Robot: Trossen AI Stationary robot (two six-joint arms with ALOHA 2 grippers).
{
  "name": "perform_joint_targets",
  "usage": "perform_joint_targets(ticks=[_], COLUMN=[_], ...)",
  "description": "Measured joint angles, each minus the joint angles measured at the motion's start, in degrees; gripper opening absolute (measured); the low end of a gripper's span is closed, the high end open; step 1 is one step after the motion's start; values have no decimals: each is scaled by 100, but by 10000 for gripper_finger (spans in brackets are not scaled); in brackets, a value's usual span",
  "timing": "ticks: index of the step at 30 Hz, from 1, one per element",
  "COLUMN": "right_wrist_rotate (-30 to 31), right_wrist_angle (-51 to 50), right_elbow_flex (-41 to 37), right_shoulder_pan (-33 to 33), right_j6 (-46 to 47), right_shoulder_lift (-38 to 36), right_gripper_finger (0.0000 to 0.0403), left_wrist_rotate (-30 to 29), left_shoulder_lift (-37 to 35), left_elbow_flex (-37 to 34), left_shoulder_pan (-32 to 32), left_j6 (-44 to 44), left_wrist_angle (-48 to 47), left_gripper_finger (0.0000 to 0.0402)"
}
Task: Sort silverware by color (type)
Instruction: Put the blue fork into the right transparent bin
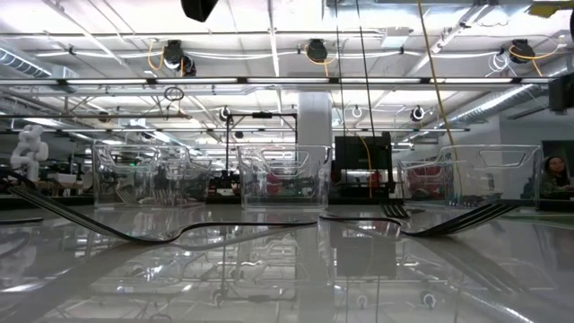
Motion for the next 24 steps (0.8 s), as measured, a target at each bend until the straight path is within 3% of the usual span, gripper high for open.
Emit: perform_joint_targets(ticks=[11, 19, 24], right_wrist_rotate=[-136, -144, 123], right_wrist_angle=[364, 582, 639], right_elbow_flex=[-95, -97, -96], right_shoulder_pan=[-1, -1, 7], right_j6=[554, 1196, 1048], right_shoulder_lift=[-29, -27, -24], right_gripper_finger=[96, 14, 16], left_wrist_rotate=[-39, -80, -80], left_shoulder_lift=[0, 0, 0], left_elbow_flex=[2, 2, 2], left_shoulder_pan=[56, 269, 423], left_j6=[14, 45, 45], left_wrist_angle=[-52, -50, -50], left_gripper_finger=[285, 285, 285])
